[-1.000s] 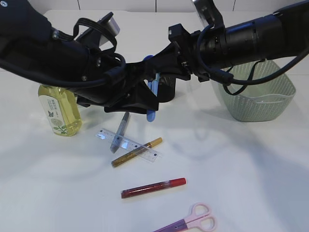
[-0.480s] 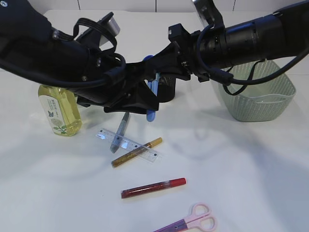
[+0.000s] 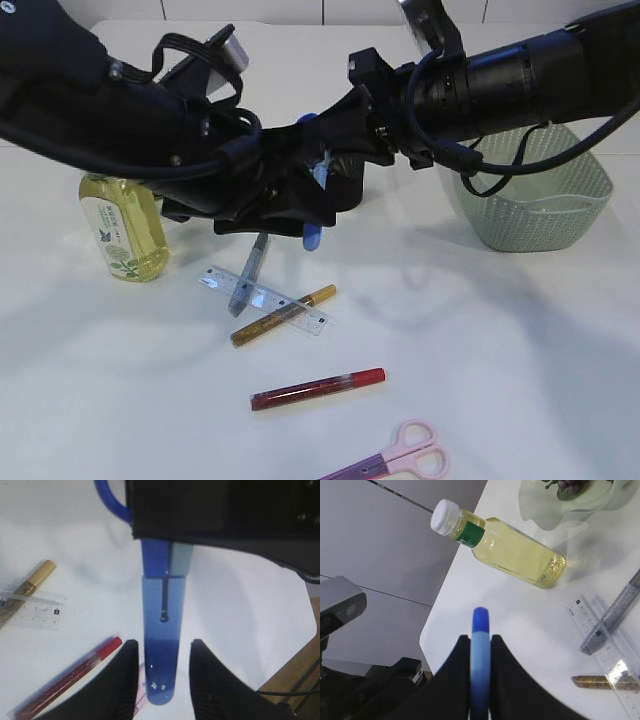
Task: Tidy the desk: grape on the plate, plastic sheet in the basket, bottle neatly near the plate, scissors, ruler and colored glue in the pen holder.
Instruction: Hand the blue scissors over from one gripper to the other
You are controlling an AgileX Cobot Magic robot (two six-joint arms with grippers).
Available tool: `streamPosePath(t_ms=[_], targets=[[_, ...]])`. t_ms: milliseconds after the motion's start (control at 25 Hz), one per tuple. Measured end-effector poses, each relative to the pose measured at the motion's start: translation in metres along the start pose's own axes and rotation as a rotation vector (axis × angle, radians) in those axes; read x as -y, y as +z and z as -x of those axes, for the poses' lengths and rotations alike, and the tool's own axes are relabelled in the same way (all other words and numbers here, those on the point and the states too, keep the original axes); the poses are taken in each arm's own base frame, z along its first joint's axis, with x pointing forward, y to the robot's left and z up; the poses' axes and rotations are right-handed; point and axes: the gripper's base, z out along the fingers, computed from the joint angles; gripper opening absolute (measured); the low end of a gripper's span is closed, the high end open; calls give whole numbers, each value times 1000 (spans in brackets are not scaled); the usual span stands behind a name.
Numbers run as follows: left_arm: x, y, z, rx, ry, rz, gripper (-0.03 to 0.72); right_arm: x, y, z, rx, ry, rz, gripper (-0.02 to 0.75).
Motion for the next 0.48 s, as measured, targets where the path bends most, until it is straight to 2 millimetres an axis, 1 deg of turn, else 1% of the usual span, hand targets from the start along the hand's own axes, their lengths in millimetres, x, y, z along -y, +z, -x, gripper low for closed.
streamPosePath(t_ms=[200,480], targets=[[2,0,1,4,-15,-12,265,2,0,0,-4,-12,-22,80],[12,-7,11,21,35,-27,266,3,0,-1,-8,-31,-41,80]])
